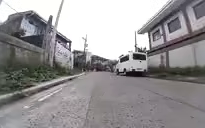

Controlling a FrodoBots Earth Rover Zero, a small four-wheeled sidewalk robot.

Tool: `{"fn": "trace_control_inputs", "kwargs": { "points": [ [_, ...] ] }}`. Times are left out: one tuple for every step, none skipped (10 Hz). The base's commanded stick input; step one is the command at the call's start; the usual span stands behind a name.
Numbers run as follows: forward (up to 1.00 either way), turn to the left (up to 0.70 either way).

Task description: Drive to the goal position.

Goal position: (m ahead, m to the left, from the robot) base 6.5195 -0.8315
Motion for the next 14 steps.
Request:
{"fn": "trace_control_inputs", "kwargs": {
  "points": [
    [1.00,0.38],
    [1.00,0.30],
    [1.00,0.02],
    [1.00,0.00],
    [1.00,0.00],
    [1.00,0.00],
    [1.00,0.00],
    [1.00,0.00],
    [1.00,0.00],
    [1.00,0.00],
    [1.00,0.00],
    [1.00,0.00],
    [1.00,0.00],
    [1.00,0.00]
  ]
}}
